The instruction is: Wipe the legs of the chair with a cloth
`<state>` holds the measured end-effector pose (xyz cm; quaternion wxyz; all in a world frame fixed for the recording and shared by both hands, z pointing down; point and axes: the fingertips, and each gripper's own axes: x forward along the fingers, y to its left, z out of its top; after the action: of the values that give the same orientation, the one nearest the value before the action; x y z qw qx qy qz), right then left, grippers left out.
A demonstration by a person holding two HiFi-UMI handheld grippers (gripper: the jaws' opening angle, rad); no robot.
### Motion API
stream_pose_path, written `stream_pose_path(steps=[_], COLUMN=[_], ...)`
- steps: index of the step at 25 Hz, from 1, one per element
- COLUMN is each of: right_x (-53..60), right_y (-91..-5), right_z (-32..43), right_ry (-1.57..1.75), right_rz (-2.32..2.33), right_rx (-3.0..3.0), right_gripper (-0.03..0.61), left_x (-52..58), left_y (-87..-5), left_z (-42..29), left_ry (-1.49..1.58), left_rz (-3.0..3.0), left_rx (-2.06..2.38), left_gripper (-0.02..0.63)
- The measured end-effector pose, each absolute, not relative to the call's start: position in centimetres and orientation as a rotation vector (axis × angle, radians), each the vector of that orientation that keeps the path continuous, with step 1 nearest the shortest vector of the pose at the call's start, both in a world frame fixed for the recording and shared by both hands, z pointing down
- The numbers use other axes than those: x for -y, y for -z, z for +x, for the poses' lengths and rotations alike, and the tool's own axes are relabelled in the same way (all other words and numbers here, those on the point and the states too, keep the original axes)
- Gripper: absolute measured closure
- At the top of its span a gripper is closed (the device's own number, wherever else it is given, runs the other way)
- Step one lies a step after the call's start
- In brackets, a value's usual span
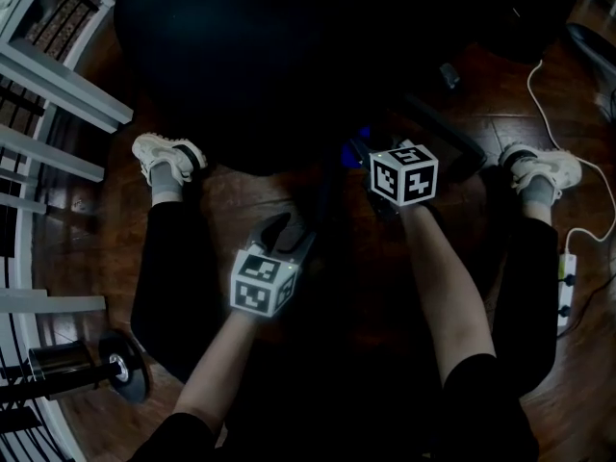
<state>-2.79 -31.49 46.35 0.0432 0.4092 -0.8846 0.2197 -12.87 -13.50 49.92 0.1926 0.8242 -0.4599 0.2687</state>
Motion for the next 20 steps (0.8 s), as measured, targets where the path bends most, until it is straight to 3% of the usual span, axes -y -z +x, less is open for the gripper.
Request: stream_pose_path(steps=[14,20], right_x=[20.9,16.7], right_y=[-48.3,-49.7], right_z=[-6.5,-7.6], right_ry=[-0.552,-0.418], right_rz=[0.800,0.666], right_rx=[2.773,2.705], right_gripper=[0.489,0.489], left_x=[13.4,13.2], left_y=[-51.0,-49.4], left_z=[-13.4,-14.6], left_ry=[-0.709,-0.547], left_rz=[2.295,2.370], left_rx=[1.313,1.313], left_gripper=[0.387,0.387])
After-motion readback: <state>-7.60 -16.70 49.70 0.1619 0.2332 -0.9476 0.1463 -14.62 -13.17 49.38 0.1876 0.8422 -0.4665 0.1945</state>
